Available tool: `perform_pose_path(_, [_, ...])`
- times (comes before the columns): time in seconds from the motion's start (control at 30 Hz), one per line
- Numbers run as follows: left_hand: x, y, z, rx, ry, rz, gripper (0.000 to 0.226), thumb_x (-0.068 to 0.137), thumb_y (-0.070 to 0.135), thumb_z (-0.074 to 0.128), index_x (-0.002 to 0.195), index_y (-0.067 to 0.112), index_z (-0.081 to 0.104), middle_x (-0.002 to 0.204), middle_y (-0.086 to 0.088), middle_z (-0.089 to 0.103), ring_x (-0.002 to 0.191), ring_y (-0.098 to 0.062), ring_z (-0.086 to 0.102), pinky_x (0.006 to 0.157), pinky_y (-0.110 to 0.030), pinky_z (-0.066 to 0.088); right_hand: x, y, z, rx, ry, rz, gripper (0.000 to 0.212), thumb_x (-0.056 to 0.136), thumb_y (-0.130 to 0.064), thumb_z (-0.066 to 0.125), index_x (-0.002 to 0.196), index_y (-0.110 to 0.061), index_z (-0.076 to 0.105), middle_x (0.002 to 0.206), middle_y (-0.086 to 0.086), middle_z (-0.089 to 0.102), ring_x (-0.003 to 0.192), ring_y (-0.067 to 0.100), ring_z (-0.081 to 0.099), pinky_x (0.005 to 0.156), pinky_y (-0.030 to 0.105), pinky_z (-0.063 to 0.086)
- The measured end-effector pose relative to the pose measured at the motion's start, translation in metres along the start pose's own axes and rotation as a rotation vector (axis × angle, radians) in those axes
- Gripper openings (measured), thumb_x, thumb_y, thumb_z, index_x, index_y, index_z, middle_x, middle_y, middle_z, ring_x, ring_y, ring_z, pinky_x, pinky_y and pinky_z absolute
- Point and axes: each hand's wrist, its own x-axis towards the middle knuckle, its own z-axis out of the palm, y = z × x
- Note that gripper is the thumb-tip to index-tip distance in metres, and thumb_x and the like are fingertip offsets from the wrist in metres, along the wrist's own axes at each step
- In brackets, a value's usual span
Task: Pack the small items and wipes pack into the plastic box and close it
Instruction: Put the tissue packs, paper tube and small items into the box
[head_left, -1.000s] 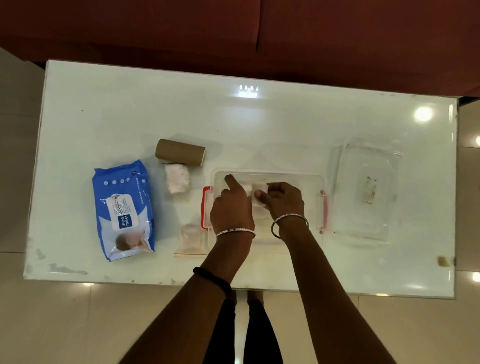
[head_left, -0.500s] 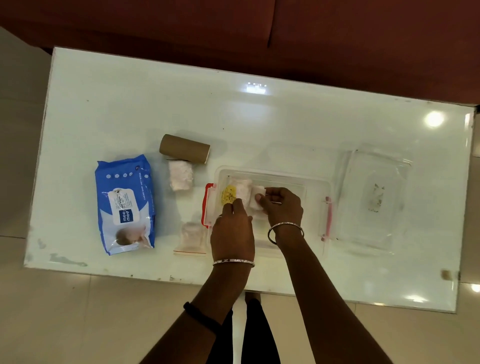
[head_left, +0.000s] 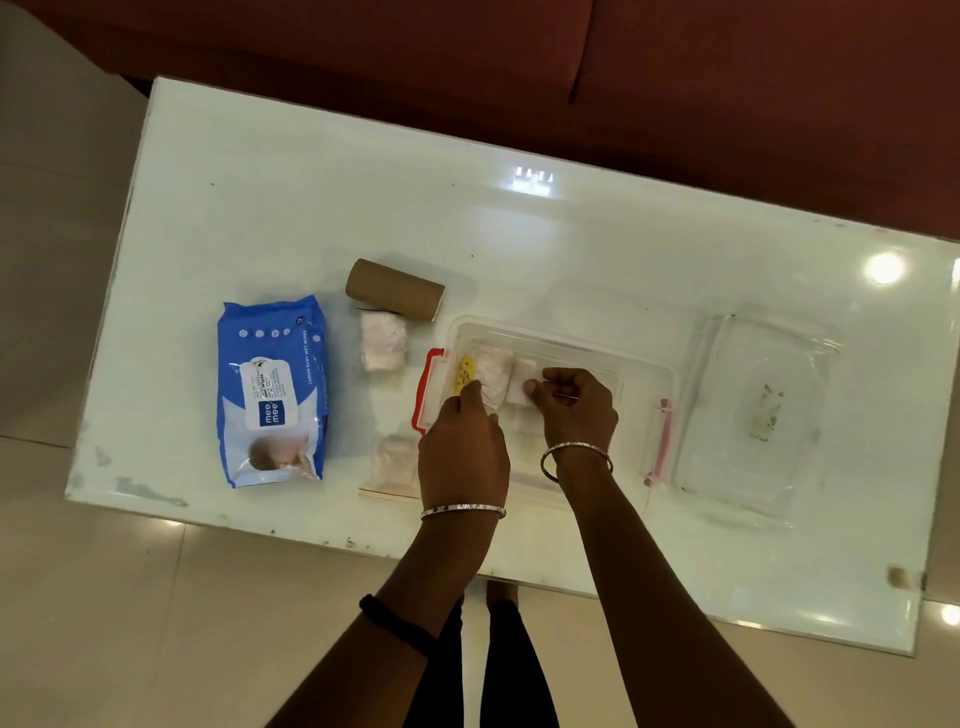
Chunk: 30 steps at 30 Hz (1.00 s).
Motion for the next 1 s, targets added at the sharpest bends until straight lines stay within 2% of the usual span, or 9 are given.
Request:
perform_pose_path(0.1, [-0.006,-0.005,-0.016,-0.138,0.121,0.037,0.033,0.092,0.028,0.053,0.124,0.019,0.057,0.115,-0.005,0.070,0.103,-0.023,0.067,0.087,-0.037,0.053,-0.005,-0.006,-0.011,0.008,0.060,0.007,0.018,0.076,-0.021,0.077,0.092,-0.012,0.073,0.079,0.001,0.073,0.065,0.000,0.065,0.063,0.003,0.046])
perform_pose_path(0.2, [-0.007,-0.016,-0.033,-0.365,0.303,0.020,0.017,0.088,0.022,0.060,0.102,0.017,0.068,0.092,-0.005,0.076,0.079,-0.018,0.073,0.074,-0.032,0.059,-0.017,-0.019,-0.023,0.016,0.119,-0.072,0.009,0.077,-0.014,0.073,0.087,-0.013,0.073,0.076,0.003,0.074,0.071,0.014,0.071,0.072,0.016,0.053])
perform_pose_path(0.3, [0.003,-0.036,-0.047,-0.499,0.476,-0.077,0.009,0.086,0.018,0.063,0.094,0.017,0.067,0.077,-0.002,0.074,0.064,-0.012,0.068,0.062,-0.026,0.056,-0.028,-0.042,-0.026,0.018,0.186,-0.251,0.006,0.078,-0.012,0.071,0.084,-0.013,0.072,0.075,-0.001,0.073,0.066,0.000,0.066,0.064,0.000,0.044])
perform_pose_path(0.37, [0.017,-0.051,-0.052,-0.540,0.500,-0.175,0.009,0.086,0.017,0.063,0.094,0.015,0.067,0.078,-0.004,0.073,0.066,-0.013,0.067,0.062,-0.019,0.052,-0.032,-0.062,-0.021,0.004,0.201,-0.400,0.006,0.079,-0.011,0.070,0.084,-0.014,0.071,0.076,-0.003,0.072,0.064,-0.003,0.063,0.064,0.000,0.043])
perform_pose_path(0.47, [0.045,-0.074,-0.055,-0.459,0.451,-0.309,0.013,0.086,0.020,0.062,0.095,0.013,0.067,0.087,-0.006,0.073,0.073,-0.010,0.060,0.062,-0.010,0.037,-0.028,-0.096,-0.002,-0.062,0.193,-0.625,0.007,0.081,-0.009,0.067,0.086,-0.012,0.071,0.079,-0.001,0.071,0.068,0.008,0.064,0.068,0.015,0.051])
perform_pose_path(0.6, [0.080,-0.095,-0.051,-0.410,0.239,-0.381,0.029,0.085,0.031,0.065,0.104,0.010,0.067,0.104,-0.009,0.071,0.099,-0.023,0.064,0.083,-0.028,0.043,-0.003,-0.136,0.037,-0.288,0.042,-0.768,0.011,0.084,-0.014,0.065,0.093,-0.013,0.071,0.087,0.001,0.070,0.080,0.017,0.064,0.076,0.030,0.053])
perform_pose_path(0.67, [0.094,-0.100,-0.048,-0.403,0.150,-0.391,0.039,0.083,0.035,0.067,0.110,0.008,0.065,0.109,-0.010,0.070,0.106,-0.025,0.062,0.090,-0.032,0.043,0.014,-0.148,0.059,-0.470,-0.135,-0.732,0.021,0.085,-0.023,0.065,0.103,-0.013,0.069,0.098,0.003,0.069,0.092,0.019,0.064,0.085,0.033,0.051])
perform_pose_path(0.8, [0.109,-0.103,-0.040,-0.373,0.091,-0.403,0.044,0.081,0.040,0.068,0.113,0.010,0.062,0.114,-0.010,0.067,0.110,-0.027,0.059,0.090,-0.034,0.043,0.039,-0.157,0.096,-0.774,-0.423,-0.585,0.043,0.083,-0.027,0.068,0.123,-0.012,0.061,0.123,0.008,0.063,0.116,0.025,0.057,0.098,0.034,0.045])
perform_pose_path(1.0, [0.119,-0.105,-0.029,-0.365,0.048,-0.355,0.047,0.078,0.046,0.068,0.109,0.012,0.063,0.107,-0.008,0.069,0.105,-0.027,0.061,0.083,-0.033,0.045,0.044,-0.149,0.119,-0.893,-0.474,-0.575,0.036,0.072,-0.022,0.073,0.106,-0.009,0.070,0.105,0.011,0.069,0.099,0.029,0.063,0.079,0.032,0.049])
